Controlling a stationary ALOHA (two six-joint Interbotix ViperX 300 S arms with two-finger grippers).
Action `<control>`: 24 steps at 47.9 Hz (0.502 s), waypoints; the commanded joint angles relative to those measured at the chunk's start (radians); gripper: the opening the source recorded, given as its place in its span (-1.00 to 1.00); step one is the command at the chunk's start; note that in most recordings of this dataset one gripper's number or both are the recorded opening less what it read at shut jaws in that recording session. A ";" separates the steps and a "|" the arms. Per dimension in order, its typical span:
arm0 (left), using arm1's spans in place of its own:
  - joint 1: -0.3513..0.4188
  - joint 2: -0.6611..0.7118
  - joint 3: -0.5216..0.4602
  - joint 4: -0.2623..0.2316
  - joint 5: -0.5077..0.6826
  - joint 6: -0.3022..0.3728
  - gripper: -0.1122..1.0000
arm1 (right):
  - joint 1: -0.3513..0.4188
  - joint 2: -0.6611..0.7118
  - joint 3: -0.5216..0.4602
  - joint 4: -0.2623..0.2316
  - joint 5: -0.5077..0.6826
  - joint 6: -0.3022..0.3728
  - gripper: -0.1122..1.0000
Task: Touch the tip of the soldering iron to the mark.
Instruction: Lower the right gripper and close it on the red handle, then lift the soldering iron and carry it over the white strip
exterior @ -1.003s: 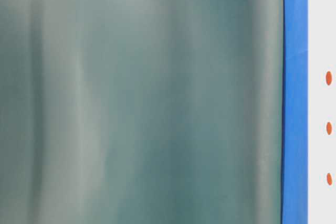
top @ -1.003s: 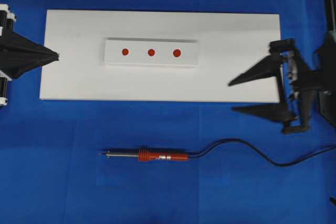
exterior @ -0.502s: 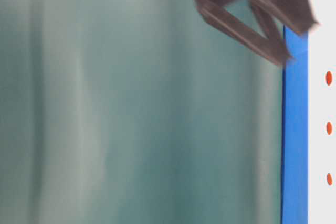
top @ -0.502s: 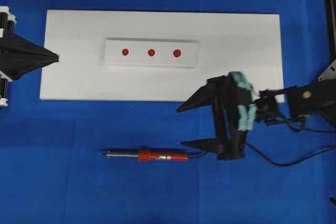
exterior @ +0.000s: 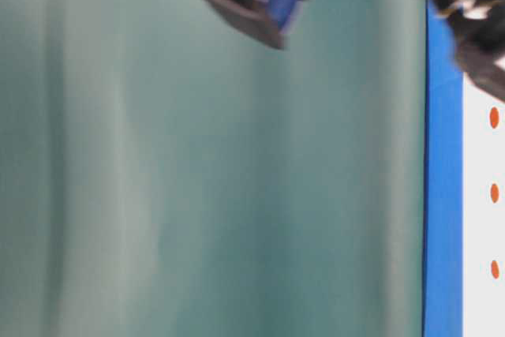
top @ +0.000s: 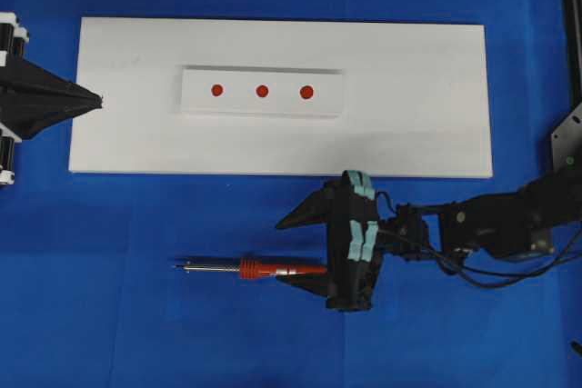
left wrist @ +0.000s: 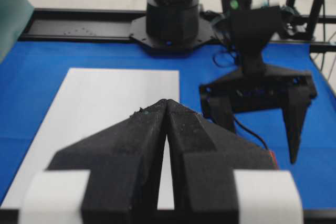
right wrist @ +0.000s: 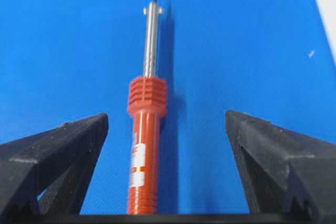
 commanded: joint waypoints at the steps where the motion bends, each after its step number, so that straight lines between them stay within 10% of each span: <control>1: 0.003 0.003 -0.009 0.002 -0.012 0.000 -0.80 | 0.017 0.021 -0.041 0.029 -0.025 -0.002 0.74; 24: 0.003 0.003 0.003 0.002 -0.021 -0.002 -0.80 | 0.037 0.124 -0.112 0.054 -0.017 -0.012 0.52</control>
